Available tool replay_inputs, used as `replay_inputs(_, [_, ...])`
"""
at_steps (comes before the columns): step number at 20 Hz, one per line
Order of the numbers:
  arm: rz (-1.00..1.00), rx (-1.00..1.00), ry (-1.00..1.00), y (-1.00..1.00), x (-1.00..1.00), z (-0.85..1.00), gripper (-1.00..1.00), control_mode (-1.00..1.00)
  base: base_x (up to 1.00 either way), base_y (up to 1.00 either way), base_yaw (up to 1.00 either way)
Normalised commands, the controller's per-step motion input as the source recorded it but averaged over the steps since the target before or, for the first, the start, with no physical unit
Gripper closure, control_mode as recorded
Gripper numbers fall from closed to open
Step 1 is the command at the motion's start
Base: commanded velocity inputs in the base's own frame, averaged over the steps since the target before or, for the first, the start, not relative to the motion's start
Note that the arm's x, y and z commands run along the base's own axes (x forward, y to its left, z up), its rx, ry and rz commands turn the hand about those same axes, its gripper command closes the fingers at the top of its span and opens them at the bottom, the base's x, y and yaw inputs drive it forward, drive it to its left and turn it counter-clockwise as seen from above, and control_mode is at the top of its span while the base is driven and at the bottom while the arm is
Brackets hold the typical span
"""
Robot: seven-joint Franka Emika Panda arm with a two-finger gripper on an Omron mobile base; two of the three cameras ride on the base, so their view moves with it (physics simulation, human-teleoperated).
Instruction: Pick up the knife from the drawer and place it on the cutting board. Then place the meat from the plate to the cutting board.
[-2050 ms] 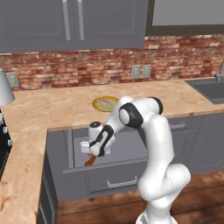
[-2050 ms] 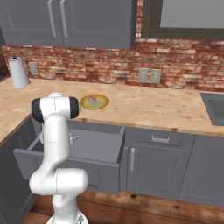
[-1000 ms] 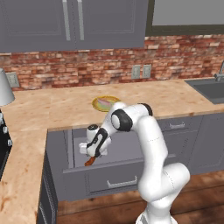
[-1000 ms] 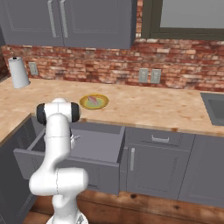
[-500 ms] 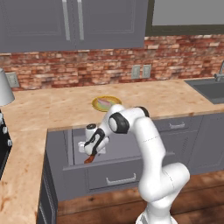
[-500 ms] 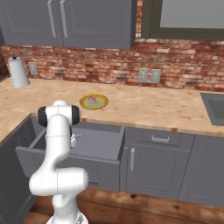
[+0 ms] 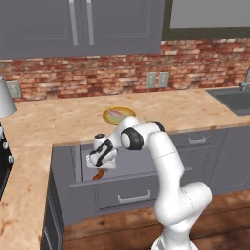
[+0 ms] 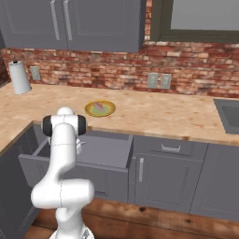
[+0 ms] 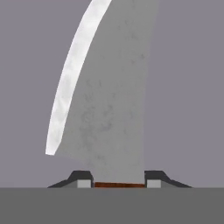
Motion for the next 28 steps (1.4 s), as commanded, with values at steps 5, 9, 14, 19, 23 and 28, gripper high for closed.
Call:
replay_inputs(5, [-0.02, 0.00, 0.09, 0.24, -0.07, 0.00, 1.00, -1.00, 0.00, 0.00, 0.00])
replay_inputs(9, [-0.01, 0.00, 0.00, 0.00, -0.12, 0.13, 1.00, -1.00, 0.00, 0.00, 0.00])
replay_inputs(14, [-0.11, -0.04, -0.06, -0.18, -0.33, 0.36, 1.00, -1.00, 0.00, 0.00, 0.00])
replay_inputs(19, [-0.15, 0.00, -0.01, -0.44, -0.11, 0.48, 1.00, -1.00, 0.00, 0.00, 0.00])
replay_inputs(23, [-0.20, 0.05, 0.09, -0.47, -0.39, 0.76, 1.00, -1.00, 0.00, 0.00, 0.00])
replay_inputs(28, [-0.26, 0.02, 0.04, -0.49, -0.56, 0.83, 1.00, -1.00, 0.00, 0.00, 0.00])
